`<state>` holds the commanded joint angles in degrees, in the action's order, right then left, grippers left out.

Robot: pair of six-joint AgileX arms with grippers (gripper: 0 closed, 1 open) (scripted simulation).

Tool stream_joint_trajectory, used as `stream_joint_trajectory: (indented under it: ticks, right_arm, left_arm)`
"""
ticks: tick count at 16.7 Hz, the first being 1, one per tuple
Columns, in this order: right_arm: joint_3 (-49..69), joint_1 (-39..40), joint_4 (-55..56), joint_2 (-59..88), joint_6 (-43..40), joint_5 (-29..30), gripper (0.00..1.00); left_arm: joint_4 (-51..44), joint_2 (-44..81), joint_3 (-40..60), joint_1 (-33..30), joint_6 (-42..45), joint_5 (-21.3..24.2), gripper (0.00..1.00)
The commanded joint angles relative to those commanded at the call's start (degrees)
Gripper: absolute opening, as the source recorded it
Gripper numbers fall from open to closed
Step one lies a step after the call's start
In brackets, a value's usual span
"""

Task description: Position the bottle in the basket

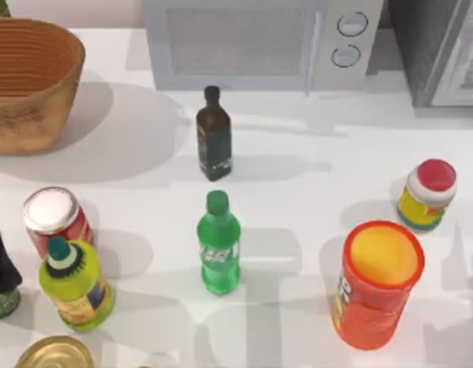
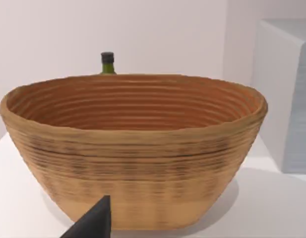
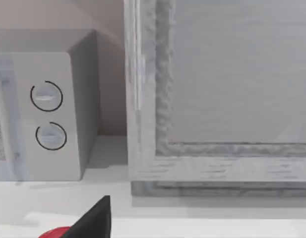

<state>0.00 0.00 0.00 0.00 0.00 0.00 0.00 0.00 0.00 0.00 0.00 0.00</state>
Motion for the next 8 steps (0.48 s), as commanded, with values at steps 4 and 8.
stream_joint_trajectory:
  ticks: [4,8]
  right_arm:
    - [0.00,0.00,0.00,0.00,0.00,0.00,1.00]
    - [0.00,0.00,0.00,0.00,0.00,0.00,1.00]
  left_arm:
    - [1.88,1.90,0.71,-0.40,-0.18,0.35,1.00]
    - [10.81,12.71,3.31,-3.00,0.40,1.94,1.00]
